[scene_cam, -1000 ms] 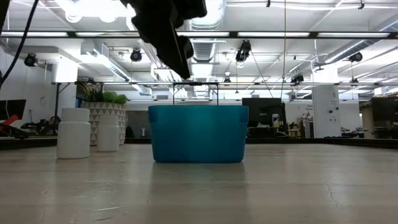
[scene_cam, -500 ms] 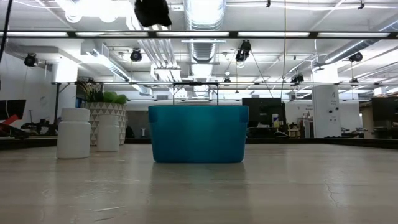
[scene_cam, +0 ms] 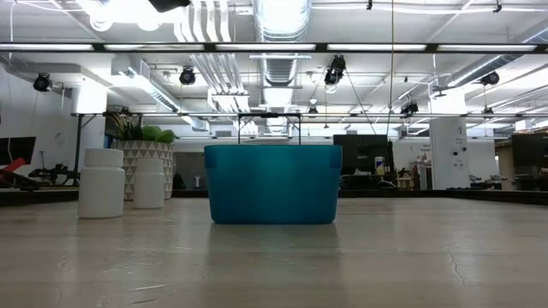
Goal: Pick and place pill bottles into a basket
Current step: Put the white medicine bottle into the blue bin
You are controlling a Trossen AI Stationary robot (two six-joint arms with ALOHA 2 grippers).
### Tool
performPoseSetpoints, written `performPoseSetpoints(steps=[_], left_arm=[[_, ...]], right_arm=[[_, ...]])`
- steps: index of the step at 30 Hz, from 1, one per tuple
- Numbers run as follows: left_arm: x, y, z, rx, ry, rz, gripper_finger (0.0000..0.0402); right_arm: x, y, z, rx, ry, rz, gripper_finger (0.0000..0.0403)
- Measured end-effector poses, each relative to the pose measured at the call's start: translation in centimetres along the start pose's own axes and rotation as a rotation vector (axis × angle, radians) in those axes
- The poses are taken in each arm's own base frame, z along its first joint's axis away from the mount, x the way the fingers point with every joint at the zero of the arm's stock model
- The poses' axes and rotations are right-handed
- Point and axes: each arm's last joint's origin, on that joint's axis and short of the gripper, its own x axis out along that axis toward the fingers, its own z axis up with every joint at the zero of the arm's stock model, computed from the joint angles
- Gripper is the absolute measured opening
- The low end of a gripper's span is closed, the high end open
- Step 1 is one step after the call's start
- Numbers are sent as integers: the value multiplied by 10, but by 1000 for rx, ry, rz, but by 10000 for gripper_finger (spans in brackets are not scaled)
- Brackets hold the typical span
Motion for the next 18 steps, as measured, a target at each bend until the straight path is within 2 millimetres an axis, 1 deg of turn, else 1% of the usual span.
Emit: performPoseSetpoints(steps=[4,11,15,18], left_arm=[[-11,1,-8,14,35,5,202],[-18,2,-22,63,137,12,202],[-11,2,-27,71,158,-23,202],[1,2,-37,64,224,-58,202]], right_arm=[[2,-1,-2,-5,8,-6,210],[4,-1,-6,-13,21,-9,210],[4,-1,-6,-15,24,-10,210],[5,-1,-7,-21,25,-10,210]])
